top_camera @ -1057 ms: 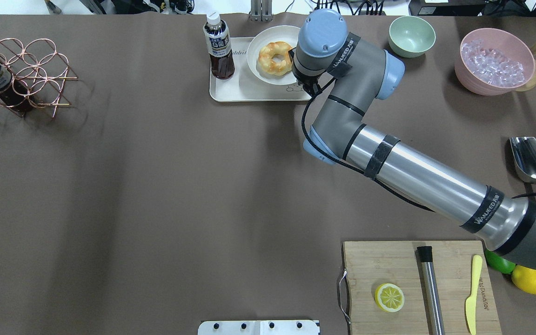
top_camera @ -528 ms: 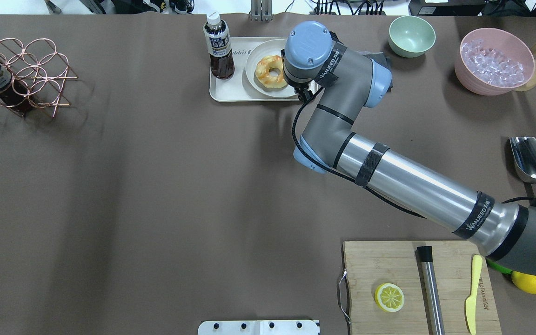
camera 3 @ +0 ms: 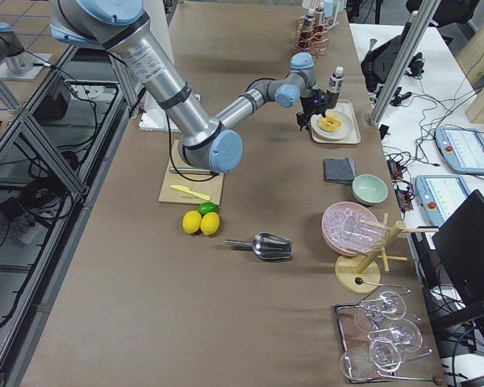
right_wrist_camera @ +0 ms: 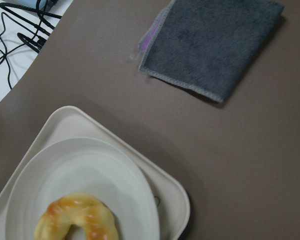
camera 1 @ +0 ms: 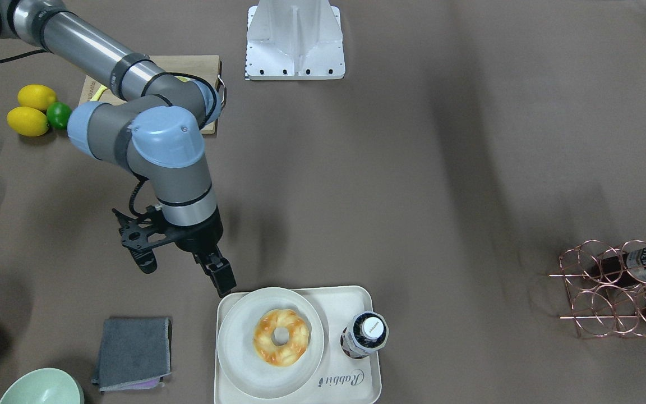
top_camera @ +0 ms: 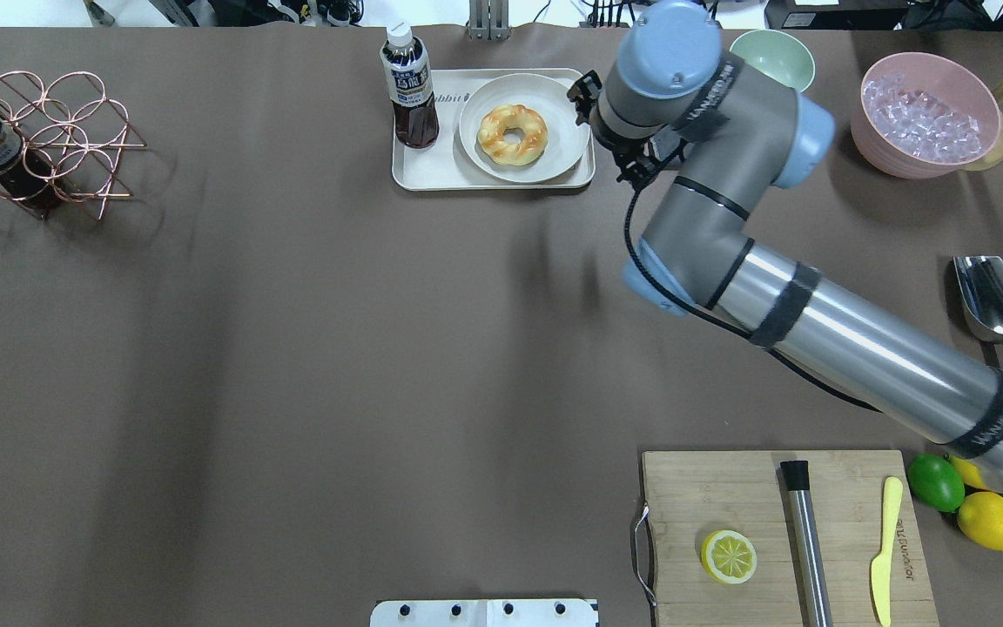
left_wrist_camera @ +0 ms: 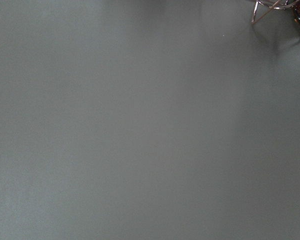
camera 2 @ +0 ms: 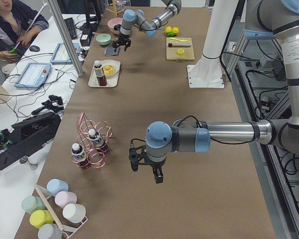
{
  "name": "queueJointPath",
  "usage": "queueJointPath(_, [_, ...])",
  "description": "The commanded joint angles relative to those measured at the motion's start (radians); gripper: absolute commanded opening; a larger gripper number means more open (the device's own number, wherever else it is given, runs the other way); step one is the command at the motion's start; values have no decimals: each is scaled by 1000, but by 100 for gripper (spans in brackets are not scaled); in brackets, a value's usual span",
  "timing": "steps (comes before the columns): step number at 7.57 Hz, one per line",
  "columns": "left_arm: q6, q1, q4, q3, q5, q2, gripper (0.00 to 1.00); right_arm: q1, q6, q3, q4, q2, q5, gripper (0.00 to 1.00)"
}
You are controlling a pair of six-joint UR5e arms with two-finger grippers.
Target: Place donut on tray
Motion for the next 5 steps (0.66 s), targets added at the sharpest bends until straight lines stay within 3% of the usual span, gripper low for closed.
queueJointPath(1, [0,0,-1,0,-1,9,99,123,-268,269,-13,-281,186,100])
queueJointPath(3, [0,0,-2,0,-1,13,99,253,-553,442,-9,-560,290,100])
queueJointPath(5, [0,2,-2,-1,-3,17,99,379,-892,497,-8,-769,323,100])
